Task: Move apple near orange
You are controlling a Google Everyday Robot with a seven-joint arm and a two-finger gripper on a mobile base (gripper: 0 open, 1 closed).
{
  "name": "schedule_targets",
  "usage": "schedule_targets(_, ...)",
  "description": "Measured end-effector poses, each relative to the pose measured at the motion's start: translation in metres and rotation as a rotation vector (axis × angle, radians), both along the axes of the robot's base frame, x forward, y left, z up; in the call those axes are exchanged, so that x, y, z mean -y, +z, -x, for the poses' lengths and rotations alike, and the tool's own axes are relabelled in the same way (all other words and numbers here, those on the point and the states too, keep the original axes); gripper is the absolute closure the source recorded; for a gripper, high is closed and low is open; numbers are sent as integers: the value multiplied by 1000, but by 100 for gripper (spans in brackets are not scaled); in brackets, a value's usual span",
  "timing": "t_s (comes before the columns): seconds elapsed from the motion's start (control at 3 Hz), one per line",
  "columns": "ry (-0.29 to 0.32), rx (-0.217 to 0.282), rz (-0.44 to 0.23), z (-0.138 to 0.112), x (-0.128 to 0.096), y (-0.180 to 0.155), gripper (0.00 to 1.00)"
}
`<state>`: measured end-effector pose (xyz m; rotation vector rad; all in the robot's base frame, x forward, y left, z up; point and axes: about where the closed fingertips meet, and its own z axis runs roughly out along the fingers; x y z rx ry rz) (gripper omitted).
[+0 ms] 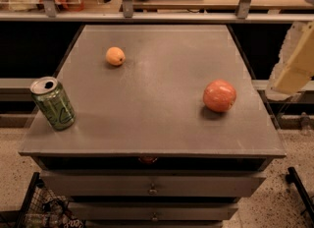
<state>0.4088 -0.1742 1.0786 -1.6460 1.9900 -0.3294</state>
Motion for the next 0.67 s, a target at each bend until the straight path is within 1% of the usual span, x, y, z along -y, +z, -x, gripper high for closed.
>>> schedule_targets(0.33,0,0,0,0,0,0,0)
schedule_targets(0.67,18,20,-29,4,-6,5,0)
